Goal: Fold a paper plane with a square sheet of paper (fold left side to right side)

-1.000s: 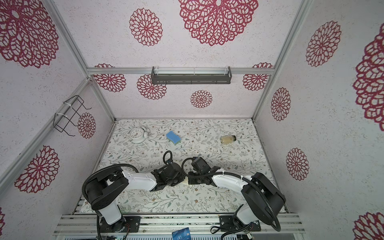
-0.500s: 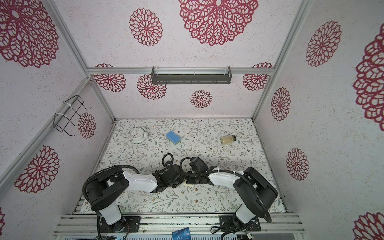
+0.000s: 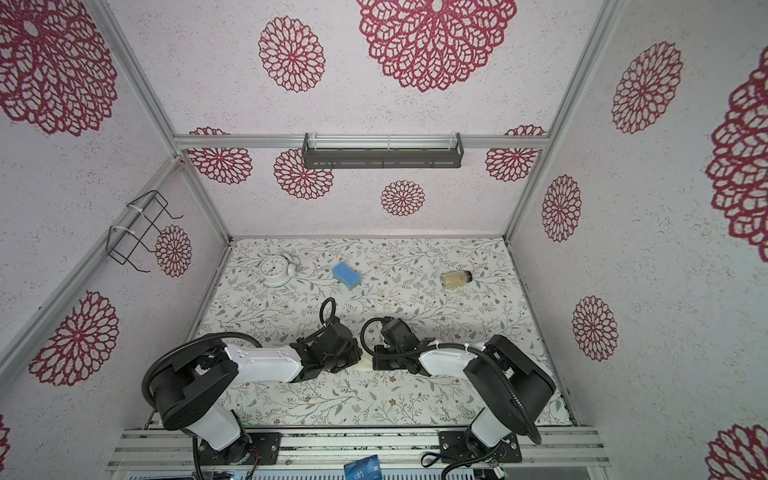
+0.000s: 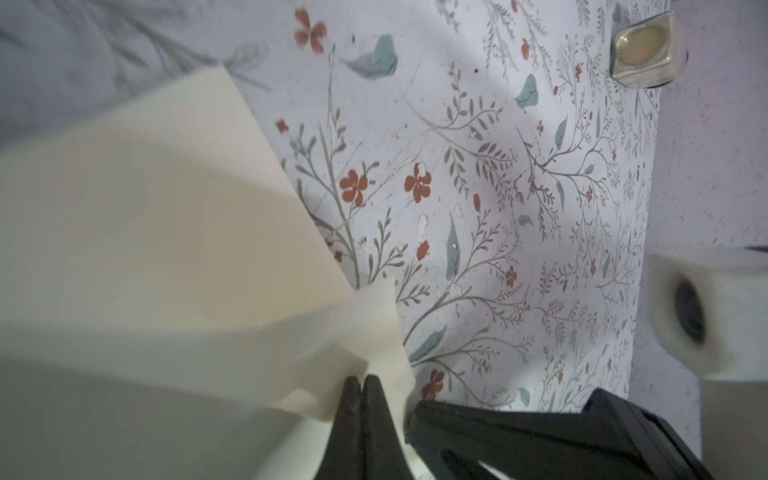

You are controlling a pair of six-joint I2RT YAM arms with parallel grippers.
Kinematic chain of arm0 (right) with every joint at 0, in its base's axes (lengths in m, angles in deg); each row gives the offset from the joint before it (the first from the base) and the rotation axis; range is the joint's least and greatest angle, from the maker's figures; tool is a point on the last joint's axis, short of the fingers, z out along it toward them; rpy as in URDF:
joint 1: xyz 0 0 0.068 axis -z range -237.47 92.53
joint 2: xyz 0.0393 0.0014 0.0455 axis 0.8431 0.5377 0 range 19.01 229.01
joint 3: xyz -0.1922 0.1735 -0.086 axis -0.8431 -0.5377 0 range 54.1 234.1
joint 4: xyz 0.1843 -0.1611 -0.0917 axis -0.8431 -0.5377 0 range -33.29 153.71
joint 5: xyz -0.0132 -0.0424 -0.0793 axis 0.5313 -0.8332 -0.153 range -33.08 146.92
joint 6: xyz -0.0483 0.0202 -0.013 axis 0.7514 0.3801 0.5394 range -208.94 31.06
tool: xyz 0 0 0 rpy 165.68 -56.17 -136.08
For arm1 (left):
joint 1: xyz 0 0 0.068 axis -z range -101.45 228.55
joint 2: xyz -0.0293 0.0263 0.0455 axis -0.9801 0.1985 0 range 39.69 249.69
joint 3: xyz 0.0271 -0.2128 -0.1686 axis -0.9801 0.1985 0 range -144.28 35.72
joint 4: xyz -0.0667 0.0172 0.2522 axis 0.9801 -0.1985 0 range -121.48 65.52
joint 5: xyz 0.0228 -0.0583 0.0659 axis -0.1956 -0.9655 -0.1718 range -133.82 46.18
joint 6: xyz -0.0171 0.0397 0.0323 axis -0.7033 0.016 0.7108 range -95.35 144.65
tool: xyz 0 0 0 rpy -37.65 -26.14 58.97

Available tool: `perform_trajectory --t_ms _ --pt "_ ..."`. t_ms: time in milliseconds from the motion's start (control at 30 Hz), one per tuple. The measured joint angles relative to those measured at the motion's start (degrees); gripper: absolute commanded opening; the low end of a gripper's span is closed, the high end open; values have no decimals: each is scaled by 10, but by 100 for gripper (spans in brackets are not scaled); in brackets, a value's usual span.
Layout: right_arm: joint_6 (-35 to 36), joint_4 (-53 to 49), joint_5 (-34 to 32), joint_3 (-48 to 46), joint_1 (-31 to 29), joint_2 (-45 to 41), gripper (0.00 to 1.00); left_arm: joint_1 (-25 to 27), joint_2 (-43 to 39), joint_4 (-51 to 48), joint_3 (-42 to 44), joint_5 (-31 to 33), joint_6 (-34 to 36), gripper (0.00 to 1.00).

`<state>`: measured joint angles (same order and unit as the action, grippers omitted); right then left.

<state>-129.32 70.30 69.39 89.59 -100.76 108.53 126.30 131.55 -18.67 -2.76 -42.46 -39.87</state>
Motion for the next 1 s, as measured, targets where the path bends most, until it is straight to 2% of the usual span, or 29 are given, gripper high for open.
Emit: perform_trajectory --t_ms 167,333,667,1000 --pt "-2 16 0 -7 0 0 0 -33 -67 -44 -9 -53 122 0" --pt "-3 30 0 -13 0 0 0 -35 -58 -52 -12 -115 189 0" --pt "-6 42 0 -19 0 0 0 -7 53 -52 -67 -157 228 0" --pt "-7 47 0 -22 0 0 0 -7 90 -66 -90 -154 240 0"
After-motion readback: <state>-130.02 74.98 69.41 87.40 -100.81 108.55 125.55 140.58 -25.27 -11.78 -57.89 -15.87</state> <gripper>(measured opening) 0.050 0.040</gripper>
